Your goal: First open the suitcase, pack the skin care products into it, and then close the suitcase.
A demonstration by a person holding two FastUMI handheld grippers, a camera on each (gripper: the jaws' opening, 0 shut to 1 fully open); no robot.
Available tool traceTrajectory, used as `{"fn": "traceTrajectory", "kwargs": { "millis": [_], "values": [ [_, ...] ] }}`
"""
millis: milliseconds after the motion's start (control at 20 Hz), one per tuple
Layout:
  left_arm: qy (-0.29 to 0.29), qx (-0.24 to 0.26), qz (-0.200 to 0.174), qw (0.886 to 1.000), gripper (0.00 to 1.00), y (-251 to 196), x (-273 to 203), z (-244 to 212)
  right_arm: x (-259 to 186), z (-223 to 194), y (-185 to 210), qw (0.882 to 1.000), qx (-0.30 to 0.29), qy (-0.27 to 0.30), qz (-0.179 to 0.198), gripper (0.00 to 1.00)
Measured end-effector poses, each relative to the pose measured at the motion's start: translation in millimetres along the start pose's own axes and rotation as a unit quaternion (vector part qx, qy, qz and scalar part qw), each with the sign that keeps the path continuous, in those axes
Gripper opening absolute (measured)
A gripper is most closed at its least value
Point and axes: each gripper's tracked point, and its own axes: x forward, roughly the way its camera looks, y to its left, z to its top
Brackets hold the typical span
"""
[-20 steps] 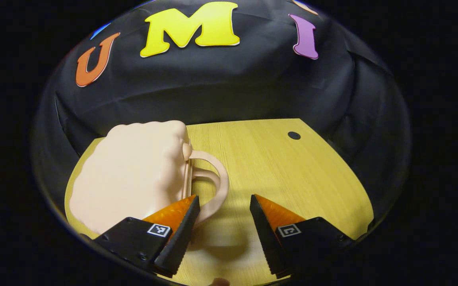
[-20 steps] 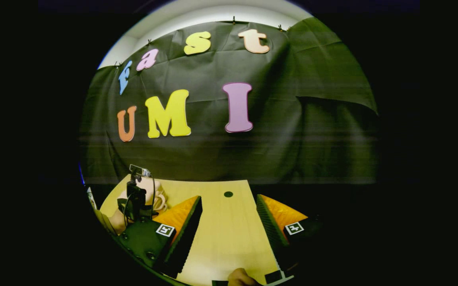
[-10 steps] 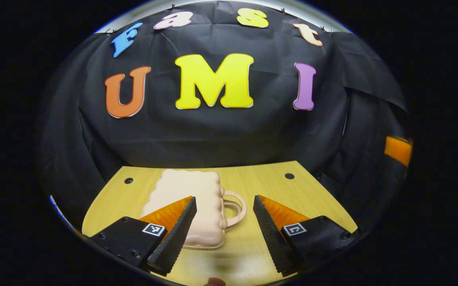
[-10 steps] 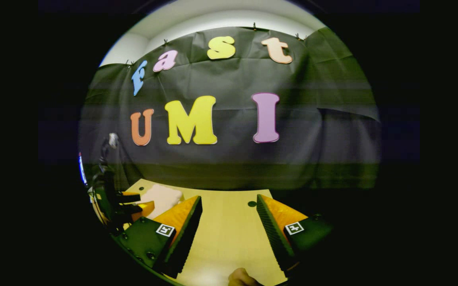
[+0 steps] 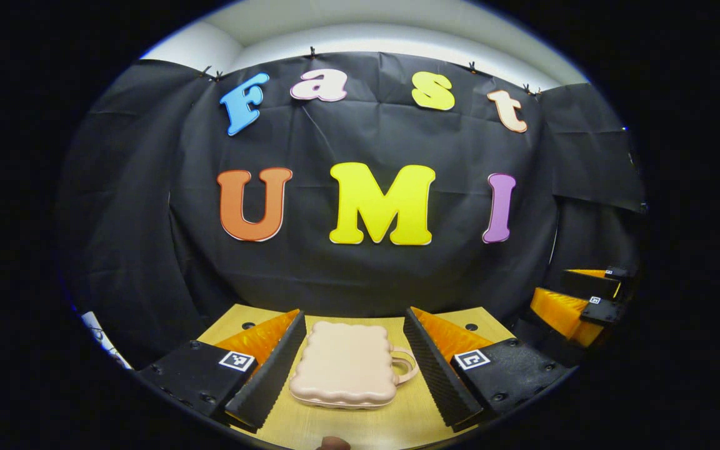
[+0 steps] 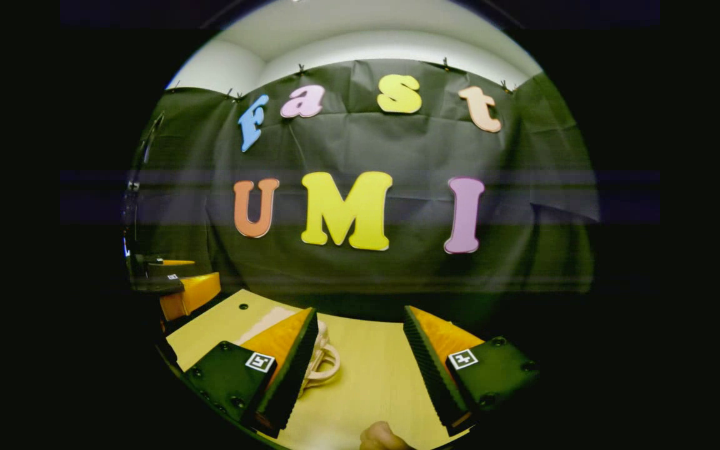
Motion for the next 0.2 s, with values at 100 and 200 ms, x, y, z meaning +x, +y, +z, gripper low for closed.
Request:
{"fn": "traceTrajectory", "kwargs": {
  "millis": [100, 200],
  "values": [
    [-0.019, -0.002, 0.006, 1.0, 0.99, 6.6, -6.5, 5.8, 2.1, 2.3, 23.3, 1.0, -0.01, -0.004, 0.011, 0.82],
    [-0.018, 0.0, -0.009, 1.0, 1.0, 6.6, -12.0, 0.7, 1.9, -1.0, 47.2, 0.999, -0.022, 0.001, 0.024, 0.81]
  ]
}}
